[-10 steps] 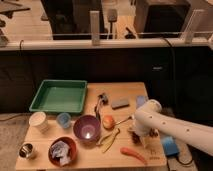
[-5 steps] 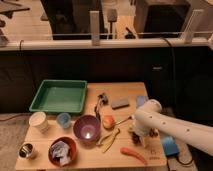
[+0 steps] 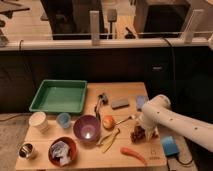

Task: Place grapes in table surface

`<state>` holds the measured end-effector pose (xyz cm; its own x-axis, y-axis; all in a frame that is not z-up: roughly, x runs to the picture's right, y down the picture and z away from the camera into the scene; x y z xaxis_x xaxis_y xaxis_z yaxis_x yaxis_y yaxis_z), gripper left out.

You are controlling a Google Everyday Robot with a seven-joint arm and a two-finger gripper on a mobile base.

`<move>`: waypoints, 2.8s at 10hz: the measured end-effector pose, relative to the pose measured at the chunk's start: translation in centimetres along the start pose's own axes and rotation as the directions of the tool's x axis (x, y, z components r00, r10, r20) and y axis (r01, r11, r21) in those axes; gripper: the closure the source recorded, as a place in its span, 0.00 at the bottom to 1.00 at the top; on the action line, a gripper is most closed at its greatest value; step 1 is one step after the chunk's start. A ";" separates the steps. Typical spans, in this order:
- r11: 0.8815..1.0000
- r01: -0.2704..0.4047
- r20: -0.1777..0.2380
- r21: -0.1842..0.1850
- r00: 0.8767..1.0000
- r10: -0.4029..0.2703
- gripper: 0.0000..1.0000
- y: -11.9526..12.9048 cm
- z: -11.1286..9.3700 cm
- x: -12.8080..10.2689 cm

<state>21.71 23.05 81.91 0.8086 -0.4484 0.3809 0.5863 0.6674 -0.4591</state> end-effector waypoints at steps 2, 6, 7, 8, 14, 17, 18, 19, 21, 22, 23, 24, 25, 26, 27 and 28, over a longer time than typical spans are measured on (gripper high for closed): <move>1.000 0.007 0.007 0.000 1.000 -0.007 0.72 -0.1 0.2 0.0; 1.000 0.022 0.060 0.008 0.998 -0.022 1.00 -0.1 0.3 -0.6; 0.999 0.025 0.083 0.023 0.996 -0.027 1.00 -0.1 -0.2 -0.9; 0.998 0.031 0.098 0.046 0.995 -0.036 1.00 0.0 -1.5 -1.3; 0.977 0.105 0.017 0.186 0.994 -0.110 1.00 0.4 -13.1 -4.3; 0.957 0.127 -0.070 0.261 0.991 -0.112 1.00 1.3 -18.7 -5.5; 0.952 0.129 -0.097 0.277 0.990 -0.106 1.00 1.6 -20.3 -5.8; 0.949 0.134 -0.109 0.285 0.988 -0.106 1.00 1.5 -21.1 -6.0; 0.946 0.138 -0.135 0.294 0.986 -0.102 1.00 1.4 -21.4 -6.2; 0.945 0.137 -0.145 0.298 0.985 -0.097 1.00 1.4 -20.9 -6.2; 0.945 0.134 -0.146 0.299 0.985 -0.093 1.00 1.4 -20.5 -6.1; 0.945 0.131 -0.148 0.299 0.985 -0.089 1.00 1.2 -19.9 -5.9; 0.947 0.125 -0.149 0.296 0.985 -0.083 1.00 1.1 -19.3 -5.6; 0.949 0.121 -0.147 0.292 0.986 -0.080 1.00 1.0 -18.9 -5.4; 0.951 0.116 -0.143 0.286 0.987 -0.078 1.00 0.8 -18.3 -5.1; 0.955 0.108 -0.133 0.275 0.988 -0.074 1.00 0.5 -17.4 -4.5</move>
<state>19.20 15.05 66.05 0.7626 -0.5712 0.3037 0.6342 0.7526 -0.1769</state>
